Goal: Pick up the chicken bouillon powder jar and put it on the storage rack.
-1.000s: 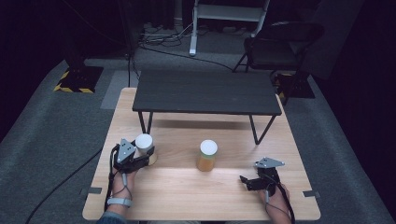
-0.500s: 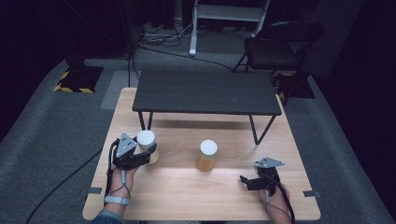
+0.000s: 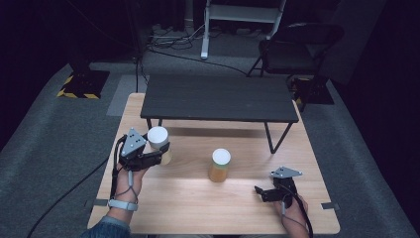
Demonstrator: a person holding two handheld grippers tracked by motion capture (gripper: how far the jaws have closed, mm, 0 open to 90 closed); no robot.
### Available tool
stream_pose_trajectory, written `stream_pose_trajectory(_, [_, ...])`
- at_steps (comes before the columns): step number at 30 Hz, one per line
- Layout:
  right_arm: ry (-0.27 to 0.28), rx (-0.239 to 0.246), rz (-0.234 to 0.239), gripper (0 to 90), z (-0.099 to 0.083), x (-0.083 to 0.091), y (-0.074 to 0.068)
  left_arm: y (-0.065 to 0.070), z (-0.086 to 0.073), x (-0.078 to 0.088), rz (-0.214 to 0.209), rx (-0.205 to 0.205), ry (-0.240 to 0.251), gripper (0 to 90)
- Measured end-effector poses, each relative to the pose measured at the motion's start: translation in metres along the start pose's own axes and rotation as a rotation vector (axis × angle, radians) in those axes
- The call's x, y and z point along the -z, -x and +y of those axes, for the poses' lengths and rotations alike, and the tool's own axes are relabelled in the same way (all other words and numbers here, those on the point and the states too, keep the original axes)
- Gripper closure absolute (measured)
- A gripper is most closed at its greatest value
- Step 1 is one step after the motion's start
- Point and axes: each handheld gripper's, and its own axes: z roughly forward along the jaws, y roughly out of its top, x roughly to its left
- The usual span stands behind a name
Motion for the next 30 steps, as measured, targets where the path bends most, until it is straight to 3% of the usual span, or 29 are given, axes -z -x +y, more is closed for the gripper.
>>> stream_pose_trajectory(13, [0.000,0.000,0.000,3.4,0.000,0.000,0.000,-0.006,0.049,0.000,-0.034,-0.021,0.018,33.9])
stream_pose_trajectory(25, [-0.001,0.002,0.002,3.4,0.000,0.000,0.001,-0.007,0.105,-0.013,-0.053,-0.032,0.033,33.9])
stream_pose_trajectory(30, [-0.001,0.002,0.002,3.4,0.000,0.000,0.001,-0.007,0.117,-0.019,-0.050,-0.026,0.042,34.0])
